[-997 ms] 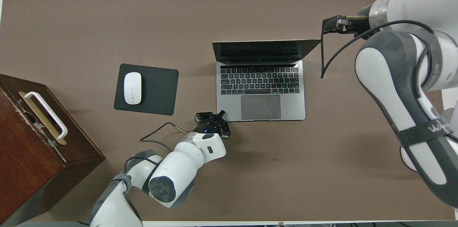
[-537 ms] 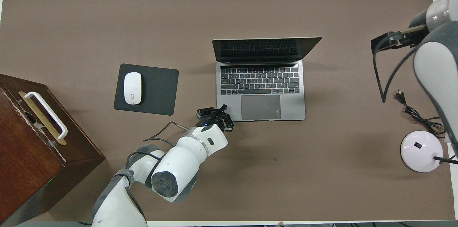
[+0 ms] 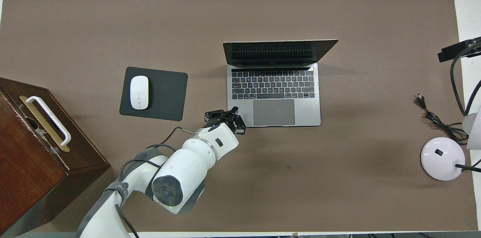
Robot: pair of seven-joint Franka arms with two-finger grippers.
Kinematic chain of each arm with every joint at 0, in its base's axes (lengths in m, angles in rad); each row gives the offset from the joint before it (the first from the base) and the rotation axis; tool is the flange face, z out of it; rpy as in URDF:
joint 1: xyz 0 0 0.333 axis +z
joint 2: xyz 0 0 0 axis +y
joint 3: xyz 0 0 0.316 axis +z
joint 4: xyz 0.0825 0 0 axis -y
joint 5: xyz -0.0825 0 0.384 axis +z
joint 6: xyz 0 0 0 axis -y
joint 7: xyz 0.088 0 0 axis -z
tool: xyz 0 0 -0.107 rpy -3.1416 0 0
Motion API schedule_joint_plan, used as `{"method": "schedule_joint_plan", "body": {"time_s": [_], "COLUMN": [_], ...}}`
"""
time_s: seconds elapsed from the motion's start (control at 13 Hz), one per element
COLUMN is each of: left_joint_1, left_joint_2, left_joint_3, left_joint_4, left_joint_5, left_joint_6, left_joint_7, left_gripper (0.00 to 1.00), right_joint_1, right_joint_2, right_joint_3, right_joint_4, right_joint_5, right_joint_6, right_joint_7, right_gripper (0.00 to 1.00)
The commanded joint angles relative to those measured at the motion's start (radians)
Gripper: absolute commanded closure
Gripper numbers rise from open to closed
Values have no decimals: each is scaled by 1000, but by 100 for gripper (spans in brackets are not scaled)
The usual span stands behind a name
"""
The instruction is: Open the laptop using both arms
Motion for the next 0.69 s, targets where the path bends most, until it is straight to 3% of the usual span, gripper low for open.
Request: {"method": "schedule_joint_plan", "body": {"time_s": [0.0, 0.31, 0.38, 0.46, 0.61], "left_joint_1": [35, 78, 95, 121, 179], "left_joint_2": [-116, -181, -187, -195, -206], "left_joint_3": [1, 4, 4, 4, 3], "left_joint_4": [-10, 77, 117, 164, 267], "left_joint_5": [-9, -9, -9, -4, 4], "left_joint_6": [-185, -492, -579, -668, -848], "left_joint_7": [-10, -9, -12, -12, -6], "left_gripper": [100, 98, 56, 4, 0], "right_joint_1": [0, 7, 9, 9, 9], "right_joint_2": [-92, -106, -106, -106, -106], "right_joint_3": [14, 16, 17, 20, 23], "right_joint_4": [-127, -159, -158, -155, -153], "right_joint_5": [6, 42, 40, 40, 42], "right_joint_6": [35, 66, 66, 67, 68], "right_joint_7": [89, 125, 130, 140, 186], "right_gripper": [0, 0, 0, 0, 0]}}
